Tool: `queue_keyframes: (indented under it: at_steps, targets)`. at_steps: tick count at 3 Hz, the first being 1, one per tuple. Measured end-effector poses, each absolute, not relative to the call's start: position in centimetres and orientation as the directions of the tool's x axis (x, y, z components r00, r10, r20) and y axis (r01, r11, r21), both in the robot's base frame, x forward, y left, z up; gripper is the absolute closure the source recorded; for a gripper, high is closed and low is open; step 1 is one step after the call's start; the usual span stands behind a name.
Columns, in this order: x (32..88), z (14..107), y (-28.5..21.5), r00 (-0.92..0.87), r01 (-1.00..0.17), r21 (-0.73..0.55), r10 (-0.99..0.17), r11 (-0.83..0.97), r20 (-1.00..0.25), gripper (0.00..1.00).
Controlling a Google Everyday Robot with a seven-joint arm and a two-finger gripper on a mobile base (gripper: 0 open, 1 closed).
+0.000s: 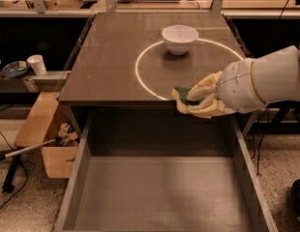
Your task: Place sponge into top drawer
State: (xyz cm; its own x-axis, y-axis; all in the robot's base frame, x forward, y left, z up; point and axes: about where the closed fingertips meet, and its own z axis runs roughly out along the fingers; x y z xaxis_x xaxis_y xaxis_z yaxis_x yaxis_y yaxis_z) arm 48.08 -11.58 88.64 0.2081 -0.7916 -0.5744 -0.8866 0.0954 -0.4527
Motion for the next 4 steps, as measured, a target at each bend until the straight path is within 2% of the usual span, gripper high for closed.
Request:
queue_keyframes:
  at_steps: [2, 3, 4]
  targets:
    - [47.8, 90.0, -10.2, 0.258, -0.872, -0.486, -0.784, 0.064, -0.565, 1.00]
    - [46.7, 90.8, -11.4, 0.242, -0.864, -0.497, -0.796, 0.084, -0.555, 1.00]
    - [44.7, 89.2, -14.5, 0.164, -0.869, -0.469, -0.800, 0.160, -0.578, 1.00]
